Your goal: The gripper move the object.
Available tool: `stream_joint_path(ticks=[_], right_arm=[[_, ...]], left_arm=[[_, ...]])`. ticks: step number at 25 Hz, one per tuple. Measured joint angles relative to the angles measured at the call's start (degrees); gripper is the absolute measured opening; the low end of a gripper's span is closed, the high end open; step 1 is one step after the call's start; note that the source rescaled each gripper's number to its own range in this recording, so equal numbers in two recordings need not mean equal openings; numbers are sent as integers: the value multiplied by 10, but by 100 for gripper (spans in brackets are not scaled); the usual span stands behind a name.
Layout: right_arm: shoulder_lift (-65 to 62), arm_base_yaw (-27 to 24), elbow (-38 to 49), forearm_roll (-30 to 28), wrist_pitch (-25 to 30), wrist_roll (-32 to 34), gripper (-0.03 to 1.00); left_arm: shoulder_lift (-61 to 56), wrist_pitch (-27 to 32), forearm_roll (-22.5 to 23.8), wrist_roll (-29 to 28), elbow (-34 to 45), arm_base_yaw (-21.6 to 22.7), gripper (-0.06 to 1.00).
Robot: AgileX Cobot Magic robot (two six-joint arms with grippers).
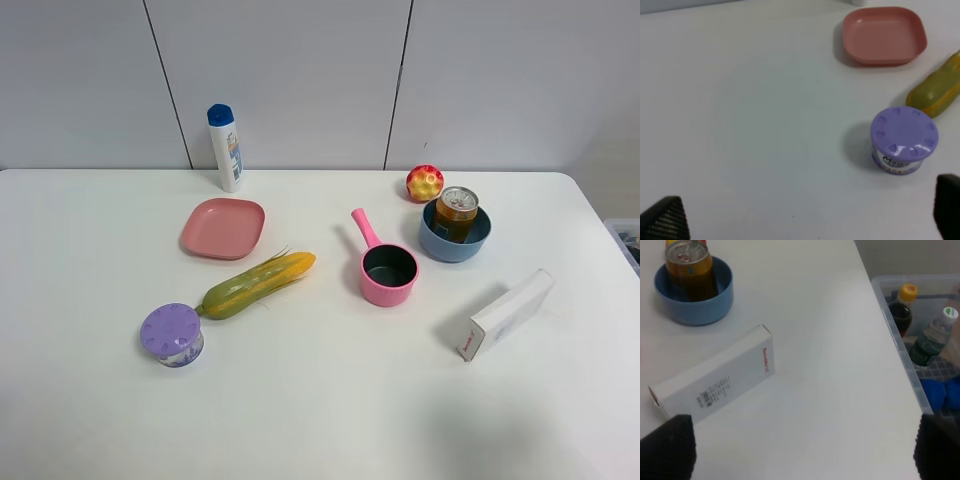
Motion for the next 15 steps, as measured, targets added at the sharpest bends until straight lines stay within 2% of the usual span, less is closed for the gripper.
stream_joint_path(ticks=[15], right_arm=[[0,0,0,0,0,0,62]], left_arm=[[0,0,0,0,0,0,100]])
